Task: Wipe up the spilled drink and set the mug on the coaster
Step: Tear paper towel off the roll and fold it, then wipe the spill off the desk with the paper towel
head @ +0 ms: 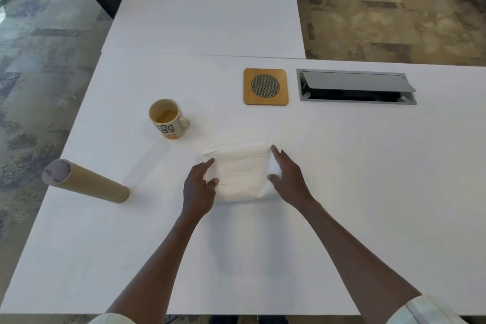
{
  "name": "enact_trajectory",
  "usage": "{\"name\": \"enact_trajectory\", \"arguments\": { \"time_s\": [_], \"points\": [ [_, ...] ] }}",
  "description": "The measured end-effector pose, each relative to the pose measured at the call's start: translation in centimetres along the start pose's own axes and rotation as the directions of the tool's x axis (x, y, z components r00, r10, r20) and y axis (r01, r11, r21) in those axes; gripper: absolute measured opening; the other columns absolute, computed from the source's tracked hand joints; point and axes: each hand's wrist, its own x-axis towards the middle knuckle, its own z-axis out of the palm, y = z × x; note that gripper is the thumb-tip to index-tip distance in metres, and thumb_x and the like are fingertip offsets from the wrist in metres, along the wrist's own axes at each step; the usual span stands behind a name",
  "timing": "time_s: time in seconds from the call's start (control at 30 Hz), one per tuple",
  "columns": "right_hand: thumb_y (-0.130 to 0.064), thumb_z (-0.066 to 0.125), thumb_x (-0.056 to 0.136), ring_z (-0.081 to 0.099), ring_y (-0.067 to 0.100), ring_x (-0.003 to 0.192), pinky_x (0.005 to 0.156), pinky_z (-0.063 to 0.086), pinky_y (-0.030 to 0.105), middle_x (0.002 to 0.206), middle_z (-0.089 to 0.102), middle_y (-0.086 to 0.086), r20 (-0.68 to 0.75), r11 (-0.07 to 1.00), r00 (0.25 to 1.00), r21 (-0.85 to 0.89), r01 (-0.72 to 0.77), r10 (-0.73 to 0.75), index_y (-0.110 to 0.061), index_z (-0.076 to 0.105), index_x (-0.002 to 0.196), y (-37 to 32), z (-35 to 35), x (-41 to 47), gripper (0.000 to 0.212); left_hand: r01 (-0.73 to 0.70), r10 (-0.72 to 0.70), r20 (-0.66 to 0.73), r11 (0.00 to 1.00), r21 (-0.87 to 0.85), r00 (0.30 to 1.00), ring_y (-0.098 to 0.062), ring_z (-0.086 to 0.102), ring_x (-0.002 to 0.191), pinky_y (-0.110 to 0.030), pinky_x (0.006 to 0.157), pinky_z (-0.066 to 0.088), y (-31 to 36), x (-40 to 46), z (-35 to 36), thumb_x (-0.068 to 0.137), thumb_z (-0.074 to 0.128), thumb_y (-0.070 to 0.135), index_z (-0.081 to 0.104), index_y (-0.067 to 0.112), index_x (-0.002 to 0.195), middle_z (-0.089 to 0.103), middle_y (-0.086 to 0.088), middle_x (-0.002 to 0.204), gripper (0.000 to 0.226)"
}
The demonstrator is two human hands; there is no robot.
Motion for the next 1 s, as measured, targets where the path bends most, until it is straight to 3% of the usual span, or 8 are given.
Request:
{"name": "enact_trajectory", "arguments": {
  "time_s": [0.17, 0.27, 0.37, 0.53, 0.6, 0.73, 0.83, 1.0],
  "points": [
    [-0.013, 0.07, 0.084, 0.029, 0.035, 0.139, 0.11, 0.038, 0.043, 0.16, 0.009, 0.017, -0.022, 0.957, 1.0, -0.289, -0.016, 0.01, -0.013, 0.031, 0.15, 1.5, 1.8, 0.0, 0.076, 0.023, -0.038, 0.069, 0.978, 0.207, 0.997, -0.028, 0.064, 0.097, -0.032, 0.088, 0.048, -1.6, 0.4, 1.3, 0.094, 0.067, 0.016, 0.046, 0.022, 0.151, 0.042, -0.006, 0.149, 0.06],
    [-0.031, 0.067, 0.085, 0.013, 0.041, 0.147, 0.119, 0.023, 0.049, 0.162, 0.001, 0.023, -0.022, 0.861, 0.99, -0.497, 0.108, -0.137, -0.015, 0.032, 0.15, 1.6, 2.8, -0.2, 0.075, -0.021, 0.001, 0.067, 0.953, 0.303, 0.998, -0.03, 0.067, 0.092, -0.04, 0.081, 0.055, -2.3, 0.0, 1.5, 0.094, 0.067, 0.024, 0.043, 0.023, 0.151, 0.039, -0.005, 0.148, 0.061],
    [-0.046, 0.047, 0.095, -0.004, 0.032, 0.152, 0.122, 0.009, 0.053, 0.165, -0.007, 0.015, 0.171, 0.739, 0.934, -0.574, 0.353, -0.313, -0.019, 0.018, 0.155, 1.2, 4.5, 0.1, 0.072, -0.025, 0.014, 0.039, 0.946, 0.324, 0.999, -0.031, 0.069, 0.09, -0.042, 0.078, 0.058, -2.6, 0.0, 1.7, 0.095, 0.066, 0.029, 0.045, 0.023, 0.15, 0.039, -0.006, 0.146, 0.059],
    [-0.052, 0.022, 0.101, -0.013, 0.021, 0.152, 0.123, 0.003, 0.051, 0.165, -0.014, 0.003, 0.351, 0.675, 0.891, -0.585, 0.45, -0.29, -0.02, 0.0, 0.157, 1.7, 7.1, 0.4, 0.068, -0.083, 0.085, 0.007, 0.941, 0.327, 0.996, -0.029, 0.062, 0.111, -0.041, 0.078, 0.058, -3.4, -0.2, 1.6, 0.093, 0.068, 0.036, 0.048, 0.022, 0.147, 0.041, -0.007, 0.144, 0.059],
    [-0.052, 0.019, 0.101, -0.013, 0.02, 0.152, 0.123, 0.004, 0.051, 0.164, -0.015, 0.001, 0.356, 0.673, 0.894, -0.594, 0.442, -0.273, -0.019, -0.003, 0.156, 2.1, 7.5, 0.5, 0.068, -0.09, 0.117, -0.053, 0.928, 0.361, 0.992, -0.03, 0.051, 0.127, -0.045, 0.091, 0.054, -4.3, -0.4, 1.3, 0.09, 0.069, 0.044, 0.047, 0.022, 0.147, 0.04, -0.008, 0.149, 0.065],
    [-0.052, 0.019, 0.101, -0.014, 0.019, 0.151, 0.123, 0.003, 0.05, 0.164, -0.016, 0.0, 0.348, 0.679, 0.894, -0.586, 0.443, -0.282, -0.019, -0.005, 0.156, 2.4, 7.8, 0.5, 0.068, -0.019, 0.085, -0.104, 0.852, 0.523, 0.991, -0.032, 0.018, 0.155, -0.052, 0.121, 0.023, -6.9, -1.5, 0.0, 0.089, 0.046, 0.07, 0.029, 0.022, 0.157, 0.019, -0.015, 0.167, 0.085],
    [-0.048, 0.023, 0.102, -0.011, 0.018, 0.152, 0.123, 0.003, 0.05, 0.165, -0.013, 0.0, 0.316, 0.71, 0.899, -0.555, 0.434, -0.302, -0.018, -0.002, 0.157, 2.1, 8.1, 0.3, 0.067, -0.014, 0.092, -0.103, 0.808, 0.589, 0.99, -0.027, 0.006, 0.158, -0.052, 0.125, 0.013, -8.5, -2.2, -0.2, 0.089, 0.031, 0.078, 0.023, 0.028, 0.159, 0.007, -0.011, 0.171, 0.086],
    [-0.044, 0.027, 0.102, -0.004, 0.016, 0.153, 0.124, 0.004, 0.048, 0.166, -0.003, 0.0, 0.322, 0.68, 0.861, -0.529, 0.508, -0.393, -0.016, 0.007, 0.157, 1.2, 9.7, -0.1, 0.065, -0.001, 0.095, -0.126, 0.8, 0.6, 0.987, -0.027, 0.008, 0.158, -0.052, 0.124, 0.015, -8.5, -1.9, 0.2, 0.088, 0.03, 0.081, 0.025, 0.032, 0.158, 0.01, -0.011, 0.171, 0.085]
  ]
}}
